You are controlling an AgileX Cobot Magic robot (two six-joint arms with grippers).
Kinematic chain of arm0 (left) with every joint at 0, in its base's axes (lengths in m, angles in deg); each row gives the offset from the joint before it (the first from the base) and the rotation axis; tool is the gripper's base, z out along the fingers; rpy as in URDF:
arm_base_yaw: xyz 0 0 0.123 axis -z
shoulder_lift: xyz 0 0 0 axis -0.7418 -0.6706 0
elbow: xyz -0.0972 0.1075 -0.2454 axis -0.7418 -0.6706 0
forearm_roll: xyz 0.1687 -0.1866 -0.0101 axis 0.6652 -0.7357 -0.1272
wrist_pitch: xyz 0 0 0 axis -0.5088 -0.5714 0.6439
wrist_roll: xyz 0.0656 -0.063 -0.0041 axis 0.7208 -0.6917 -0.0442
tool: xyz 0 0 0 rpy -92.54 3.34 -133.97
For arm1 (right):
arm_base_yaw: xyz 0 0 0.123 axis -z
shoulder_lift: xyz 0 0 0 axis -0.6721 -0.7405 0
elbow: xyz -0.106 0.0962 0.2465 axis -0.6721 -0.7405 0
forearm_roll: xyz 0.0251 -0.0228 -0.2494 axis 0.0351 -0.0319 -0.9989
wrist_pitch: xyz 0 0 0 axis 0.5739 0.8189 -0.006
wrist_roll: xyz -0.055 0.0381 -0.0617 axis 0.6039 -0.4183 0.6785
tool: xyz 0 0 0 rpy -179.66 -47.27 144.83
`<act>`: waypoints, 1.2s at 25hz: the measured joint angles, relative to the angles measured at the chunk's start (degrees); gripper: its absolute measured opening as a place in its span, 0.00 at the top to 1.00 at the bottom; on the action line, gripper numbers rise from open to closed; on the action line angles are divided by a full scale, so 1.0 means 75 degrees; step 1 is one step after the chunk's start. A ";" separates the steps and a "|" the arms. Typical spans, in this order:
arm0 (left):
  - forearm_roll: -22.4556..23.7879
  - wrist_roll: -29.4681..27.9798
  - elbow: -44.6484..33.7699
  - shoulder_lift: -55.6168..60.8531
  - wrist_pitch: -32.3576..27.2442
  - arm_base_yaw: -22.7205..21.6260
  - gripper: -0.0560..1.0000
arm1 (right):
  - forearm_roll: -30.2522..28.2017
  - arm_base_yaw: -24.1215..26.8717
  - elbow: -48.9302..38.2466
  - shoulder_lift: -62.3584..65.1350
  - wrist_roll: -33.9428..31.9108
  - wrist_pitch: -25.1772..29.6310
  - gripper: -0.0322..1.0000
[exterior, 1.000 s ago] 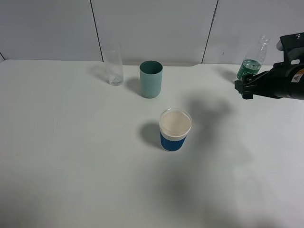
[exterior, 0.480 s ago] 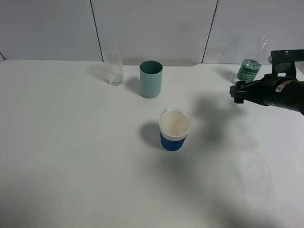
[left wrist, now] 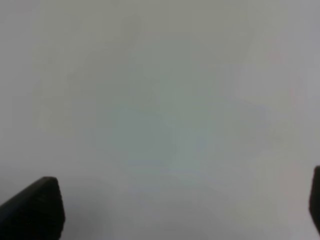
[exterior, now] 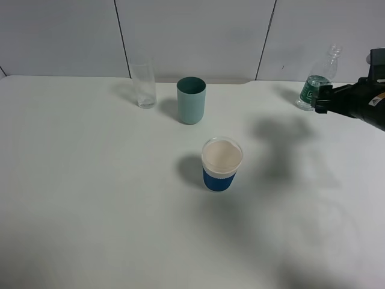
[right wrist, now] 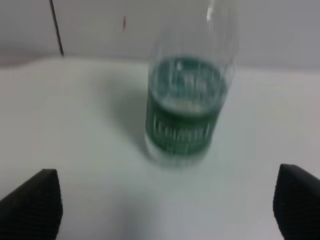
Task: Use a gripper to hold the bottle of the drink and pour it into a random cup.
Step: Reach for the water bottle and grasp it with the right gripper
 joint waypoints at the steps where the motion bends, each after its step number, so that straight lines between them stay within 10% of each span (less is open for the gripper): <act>1: 0.0000 0.0000 0.0000 0.0000 0.0000 0.0000 0.01 | -0.0051 0.0015 0.0000 -0.0071 0.0000 -0.0231 0.16; 17: 0.0000 0.0000 0.0000 0.0000 0.0000 0.0000 0.01 | 0.0230 0.0501 0.0016 -0.1406 0.0596 -0.1624 0.16; 30: 0.0000 0.0000 0.0000 0.0000 0.0000 0.0000 0.01 | -0.2458 0.1359 0.0481 -0.1408 -0.0840 -0.1494 0.16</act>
